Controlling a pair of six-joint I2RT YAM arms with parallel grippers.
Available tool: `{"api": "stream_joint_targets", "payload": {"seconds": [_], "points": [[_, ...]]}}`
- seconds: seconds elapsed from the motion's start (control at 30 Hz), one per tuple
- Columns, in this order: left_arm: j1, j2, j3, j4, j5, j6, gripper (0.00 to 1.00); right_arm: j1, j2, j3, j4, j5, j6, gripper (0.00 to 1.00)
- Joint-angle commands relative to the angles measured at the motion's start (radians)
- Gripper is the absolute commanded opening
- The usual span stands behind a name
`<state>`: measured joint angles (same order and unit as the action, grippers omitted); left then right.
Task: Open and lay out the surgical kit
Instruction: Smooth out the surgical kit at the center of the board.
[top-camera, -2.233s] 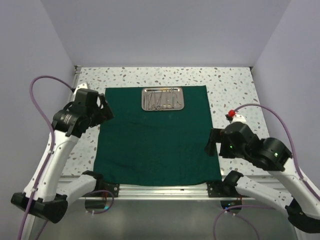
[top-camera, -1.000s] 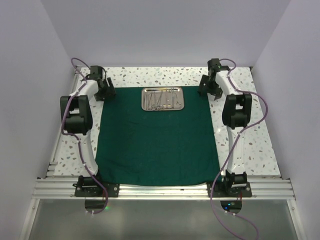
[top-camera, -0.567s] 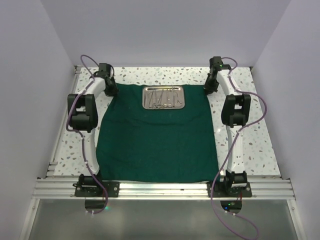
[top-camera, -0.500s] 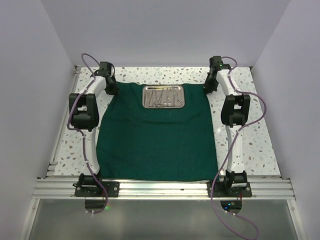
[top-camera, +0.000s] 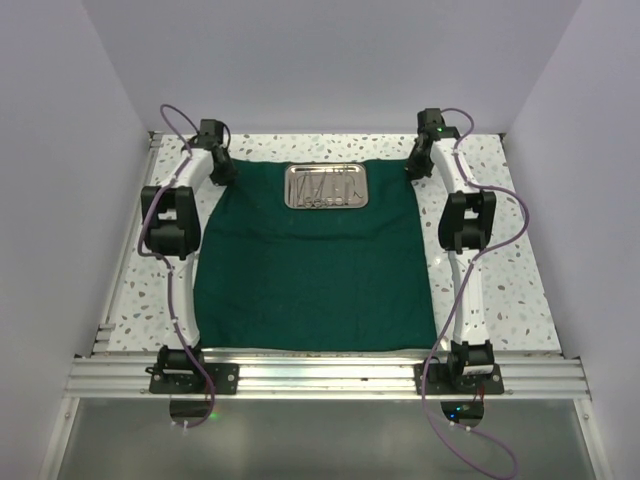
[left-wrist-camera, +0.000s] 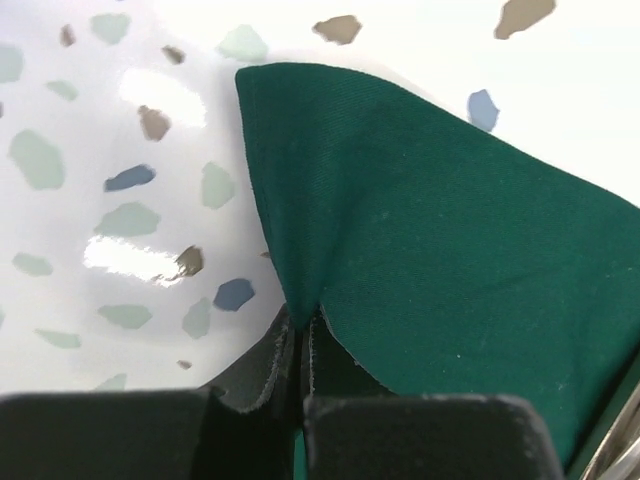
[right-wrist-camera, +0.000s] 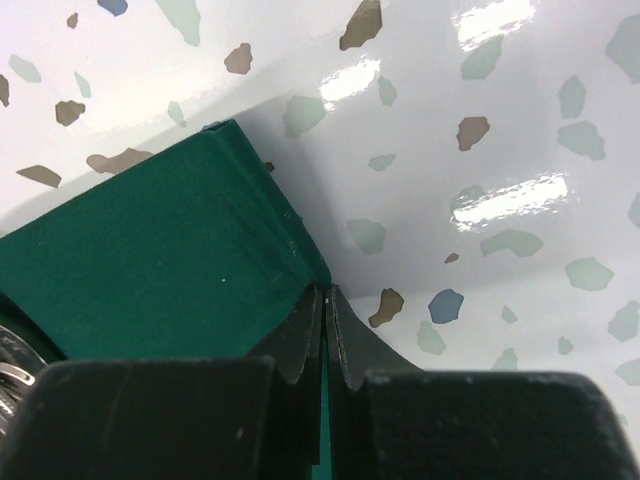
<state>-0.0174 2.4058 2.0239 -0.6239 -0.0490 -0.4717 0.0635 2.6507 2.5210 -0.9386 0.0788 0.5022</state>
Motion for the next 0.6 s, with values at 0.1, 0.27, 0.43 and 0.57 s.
{"api": "stream_joint_targets", "payload": {"seconds": [0.1,0.27,0.43,0.57], "points": [[0.043,-0.102,-0.119,0.047,-0.117,-0.048,0.00,-0.007,-0.032,0.019,0.018,0.150,0.004,0.00],[0.056,-0.102,-0.109,0.027,-0.075,-0.041,0.65,-0.019,-0.055,0.018,0.030,0.113,-0.013,0.07],[0.056,-0.206,-0.159,0.079,-0.066,-0.021,0.99,-0.022,-0.113,0.024,0.034,0.091,-0.036,0.86],[0.056,-0.273,-0.148,0.056,-0.071,0.002,0.99,-0.010,-0.190,0.025,0.053,0.034,-0.028,0.90]]}}
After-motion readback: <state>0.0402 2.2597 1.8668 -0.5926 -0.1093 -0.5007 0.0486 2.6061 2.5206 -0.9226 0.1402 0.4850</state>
